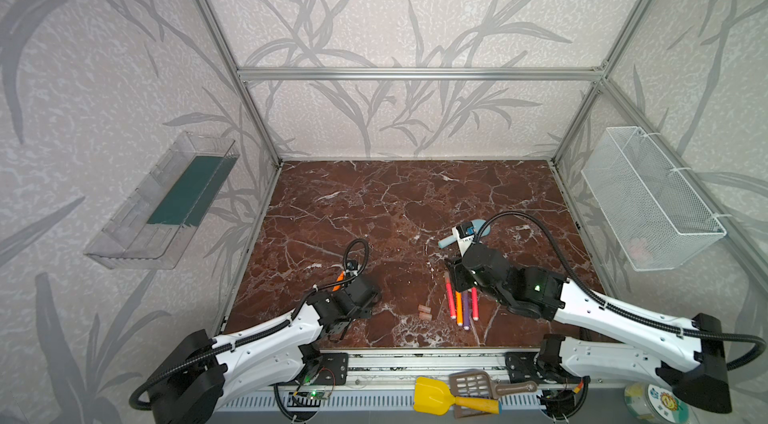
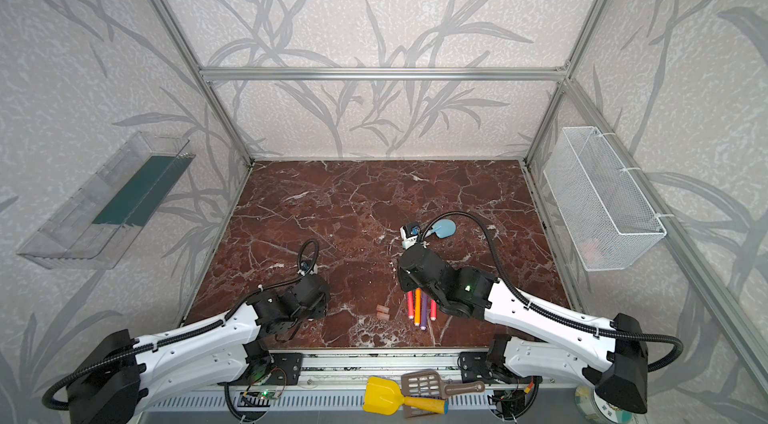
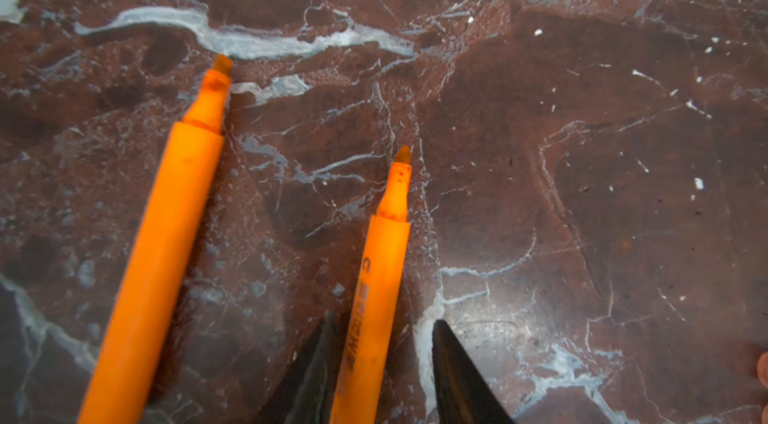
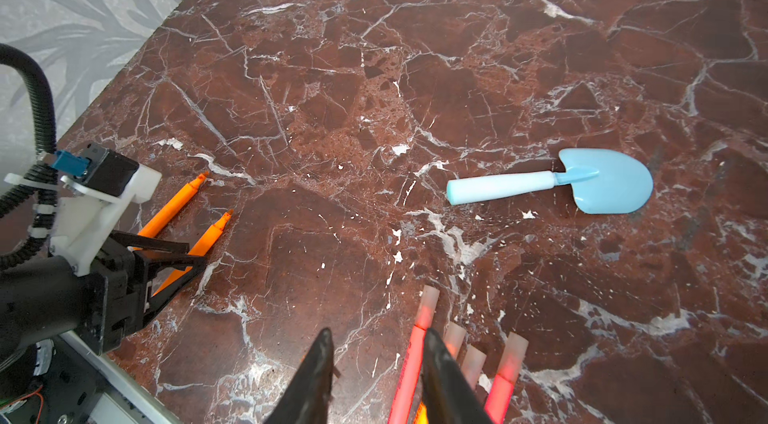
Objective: Insert the pens into the pen caps
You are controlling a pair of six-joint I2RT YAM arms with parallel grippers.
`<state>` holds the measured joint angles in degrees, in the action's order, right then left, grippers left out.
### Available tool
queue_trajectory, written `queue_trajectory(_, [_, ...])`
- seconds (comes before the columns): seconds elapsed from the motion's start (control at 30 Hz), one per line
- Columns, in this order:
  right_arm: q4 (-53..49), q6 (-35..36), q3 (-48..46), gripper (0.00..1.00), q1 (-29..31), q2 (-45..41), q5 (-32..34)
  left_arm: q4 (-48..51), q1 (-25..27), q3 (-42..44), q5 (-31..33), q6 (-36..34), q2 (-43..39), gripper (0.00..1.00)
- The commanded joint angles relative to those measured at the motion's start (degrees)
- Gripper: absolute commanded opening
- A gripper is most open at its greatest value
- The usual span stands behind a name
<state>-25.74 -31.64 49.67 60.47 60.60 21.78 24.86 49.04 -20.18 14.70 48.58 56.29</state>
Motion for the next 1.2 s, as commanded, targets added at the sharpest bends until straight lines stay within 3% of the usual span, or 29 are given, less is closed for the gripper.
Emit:
queue_trajectory(0.0, [0.6, 0.35, 1.05, 0.36, -0.18, 0.13, -0.08, 0.08, 0.36, 0.27, 1.45, 1.96, 1.31, 0.41])
queue_trajectory(0.27, [1.06, -0.22, -0.79, 0.36, -0.22, -0.87, 1.8, -1.21, 0.62, 0.56, 2.06, 1.96, 3.08, 0.29])
queue_trajectory(0.3, [1.57, -0.28, -1.29, 0.36, -0.18, -1.07, 1.78, -1.11, 0.62, 0.61, 2.38, 2.14, 2.89, 0.37])
queue_trajectory(0.33, [1.89, -0.27, -1.64, 0.36, -0.19, -1.23, 1.67, 0.04, 0.62, 0.14, 3.12, 2.52, 2.46, 0.83])
queue_trajectory(0.37, [2.16, -0.51, -2.02, 0.37, -0.19, -1.35, 1.45, 1.73, 0.62, -0.98, 5.16, 2.94, 1.36, 0.99])
queue_trajectory(0.47, [4.11, -1.14, -4.02, 0.38, -0.17, -2.0, -0.24, 7.87, -0.67, -5.38, 13.79, 3.42, -4.61, 0.99])
queue_trajectory(0.53, [7.21, -1.4, -5.91, 0.38, -0.21, -2.54, -2.63, 13.45, -6.87, -9.55, 17.23, 2.16, -7.55, 0.99])
queue_trajectory(0.7, [13.02, -1.26, -8.86, 0.38, 0.33, -2.85, -8.6, 18.3, -34.82, -16.44, 11.64, -6.5, -5.64, 0.99])
queue_trajectory(0.77, [13.74, -1.15, -9.36, 0.38, 0.3, -3.02, -10.13, 18.04, -41.48, -17.16, 10.14, -8.38, -2.87, 0.99])
queue_trajectory(0.9, [15.31, -0.79, -10.16, 0.39, 0.44, -2.95, -13.73, 16.11, -49.78, -17.92, 5.74, -9.05, 5.23, 0.99])
queue_trajectory(1.17, [17.64, -1.28, -12.48, 0.39, 0.53, -3.46, -17.37, 8.06, -59.21, -21.74, 2.06, -11.94, 19.64, 0.99])
